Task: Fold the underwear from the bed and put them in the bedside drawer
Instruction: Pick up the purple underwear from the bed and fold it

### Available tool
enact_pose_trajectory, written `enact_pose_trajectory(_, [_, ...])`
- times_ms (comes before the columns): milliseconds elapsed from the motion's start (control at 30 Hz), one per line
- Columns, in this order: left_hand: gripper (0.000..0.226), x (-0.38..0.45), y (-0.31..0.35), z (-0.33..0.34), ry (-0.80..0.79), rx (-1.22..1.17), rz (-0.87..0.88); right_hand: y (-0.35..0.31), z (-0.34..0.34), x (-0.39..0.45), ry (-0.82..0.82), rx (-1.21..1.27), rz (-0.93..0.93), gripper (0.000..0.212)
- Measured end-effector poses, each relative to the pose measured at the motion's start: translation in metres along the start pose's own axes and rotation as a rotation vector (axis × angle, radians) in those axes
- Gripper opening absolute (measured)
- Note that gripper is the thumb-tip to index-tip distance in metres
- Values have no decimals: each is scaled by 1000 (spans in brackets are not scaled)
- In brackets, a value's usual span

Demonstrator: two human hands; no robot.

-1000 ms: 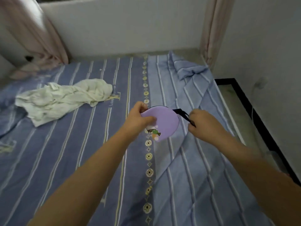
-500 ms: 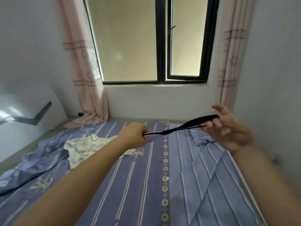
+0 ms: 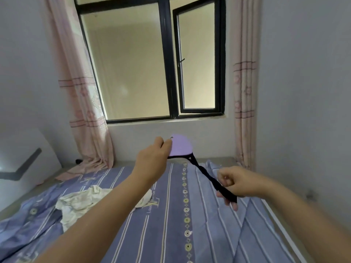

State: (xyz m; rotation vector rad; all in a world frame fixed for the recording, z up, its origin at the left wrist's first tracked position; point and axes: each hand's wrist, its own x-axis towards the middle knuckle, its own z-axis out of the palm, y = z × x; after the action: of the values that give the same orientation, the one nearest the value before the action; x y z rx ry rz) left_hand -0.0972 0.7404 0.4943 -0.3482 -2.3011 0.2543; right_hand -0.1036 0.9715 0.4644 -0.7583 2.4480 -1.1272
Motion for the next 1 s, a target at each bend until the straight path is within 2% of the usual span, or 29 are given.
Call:
enact_pose_trajectory(33, [40,2,2,2,-1,-8,-1,-4,6,-6,-80,160,-91,26])
enact_pose_trajectory(100, [36,3,7,7,-4,-38,10,-13,10,-13,-77,530,-326,29])
enact_pose_trajectory(200, [34,1,16,16,105,-66,33,-23,-4,-13,247,1083,-570,38])
enact_pose_trajectory(267, [33,1,20,20,213,-70,59,-25,-16,-4,459,1214,-599,33])
enact_pose_trajectory(367, [29,3,21,23,418,-121,60,-23,-19,17,725,1215,-337,21])
enact_pose_trajectory(433, [32,4,21,25,496,-193,153,-23,-12,28,738,1037,-212,23])
enact_pose_trajectory(533, [28,2,19,25,533,-262,383,-23,-1,39,664,768,-270,20])
enact_pose_trajectory(600, [26,2,17,23,516,-253,449,-23,2,41,673,736,-351,24])
enact_pose_trajectory(633, [36,1,17,24,476,-280,408,-21,3,41,684,733,-380,27])
enact_pose_trajectory(667, [49,0,18,25,400,-397,285,-20,4,41,702,736,-394,30])
enact_pose_trajectory(733, [64,-1,24,19,167,-927,-149,-18,6,43,753,782,-392,34])
enact_pose_trajectory(767, [57,-2,28,10,1,-1268,-379,-17,7,44,782,808,-384,34])
enact_pose_trajectory(800, [50,-2,28,11,-119,-1537,-533,-15,9,47,810,813,-376,32])
enact_pose_trajectory(833, [44,-2,27,15,-212,-1735,-617,-13,11,50,831,798,-370,29])
enact_pose_trajectory(867, [39,-2,28,16,-272,-1806,-608,-12,15,53,830,778,-368,26])
enact_pose_trajectory(900, [35,-5,31,13,-244,-1797,-569,-11,19,56,816,760,-369,21])
enact_pose_trajectory(967, [32,-11,41,12,-70,-1611,-510,-9,26,59,767,745,-371,18])
enact_pose_trajectory(1000, [33,-14,42,12,-39,-1535,-501,-8,29,60,739,741,-370,20])
